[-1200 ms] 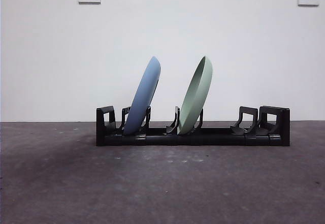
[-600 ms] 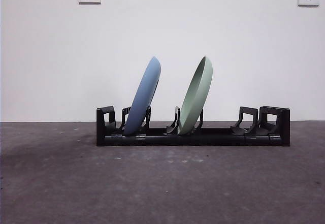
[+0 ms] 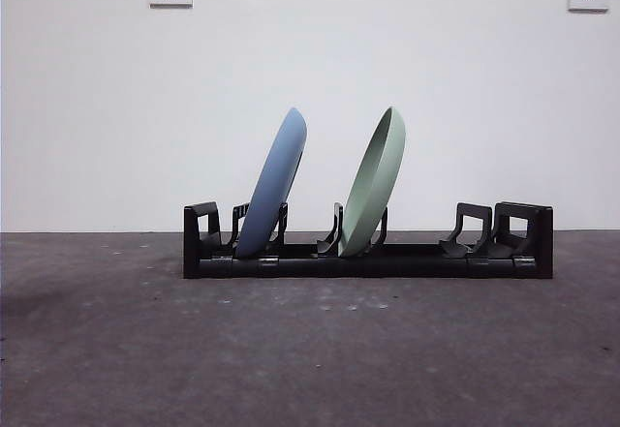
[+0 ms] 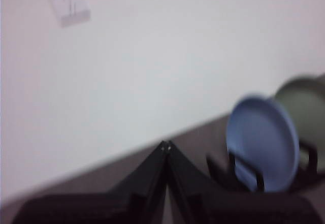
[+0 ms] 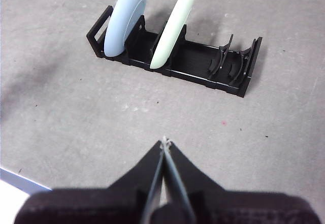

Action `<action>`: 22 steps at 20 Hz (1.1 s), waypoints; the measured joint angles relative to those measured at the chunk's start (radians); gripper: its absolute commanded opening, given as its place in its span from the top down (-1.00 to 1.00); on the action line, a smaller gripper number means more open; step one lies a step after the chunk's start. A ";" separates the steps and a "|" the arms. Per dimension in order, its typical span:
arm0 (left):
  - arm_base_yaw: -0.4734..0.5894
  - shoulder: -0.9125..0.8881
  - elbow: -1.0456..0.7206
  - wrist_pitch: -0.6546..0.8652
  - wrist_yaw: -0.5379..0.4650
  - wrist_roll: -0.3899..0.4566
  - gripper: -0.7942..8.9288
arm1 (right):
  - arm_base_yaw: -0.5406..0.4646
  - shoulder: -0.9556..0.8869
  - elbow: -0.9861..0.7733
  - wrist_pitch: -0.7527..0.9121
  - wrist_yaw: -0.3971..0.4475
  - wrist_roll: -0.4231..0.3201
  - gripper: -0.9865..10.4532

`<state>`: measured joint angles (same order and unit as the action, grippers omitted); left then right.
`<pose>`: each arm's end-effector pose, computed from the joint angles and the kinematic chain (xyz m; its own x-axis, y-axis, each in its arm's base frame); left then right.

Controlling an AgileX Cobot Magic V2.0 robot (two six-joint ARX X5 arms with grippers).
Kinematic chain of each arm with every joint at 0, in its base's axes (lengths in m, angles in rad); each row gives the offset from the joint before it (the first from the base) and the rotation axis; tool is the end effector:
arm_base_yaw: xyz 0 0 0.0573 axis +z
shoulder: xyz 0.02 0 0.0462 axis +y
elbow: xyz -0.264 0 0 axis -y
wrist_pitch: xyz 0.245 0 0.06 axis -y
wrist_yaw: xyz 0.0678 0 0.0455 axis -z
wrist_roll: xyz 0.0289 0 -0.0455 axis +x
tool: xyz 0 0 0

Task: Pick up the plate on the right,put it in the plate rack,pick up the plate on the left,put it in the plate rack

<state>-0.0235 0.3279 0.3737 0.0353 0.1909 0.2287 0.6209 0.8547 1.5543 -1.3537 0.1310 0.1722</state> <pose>0.1078 -0.0080 0.2675 0.9739 -0.2127 0.0795 0.1883 0.9521 0.2409 0.0608 0.0389 0.4476 0.7159 0.3515 -0.6032 -0.4004 0.9145 0.0577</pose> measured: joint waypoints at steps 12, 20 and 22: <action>0.015 -0.322 -0.356 -0.186 -0.110 -0.145 0.84 | 0.000 0.032 0.000 0.000 0.000 0.000 0.82; 0.015 -0.288 -0.356 -0.205 -0.100 -0.185 0.84 | 0.000 0.064 0.000 0.000 0.000 0.000 0.82; 0.015 -0.274 -0.356 -0.205 -0.100 -0.187 0.84 | 0.000 0.074 0.000 0.000 0.001 0.000 0.82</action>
<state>-0.0082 0.0544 0.0181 -0.1699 0.0906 0.0414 0.6209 0.9283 1.5543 -1.3537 0.1318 0.1722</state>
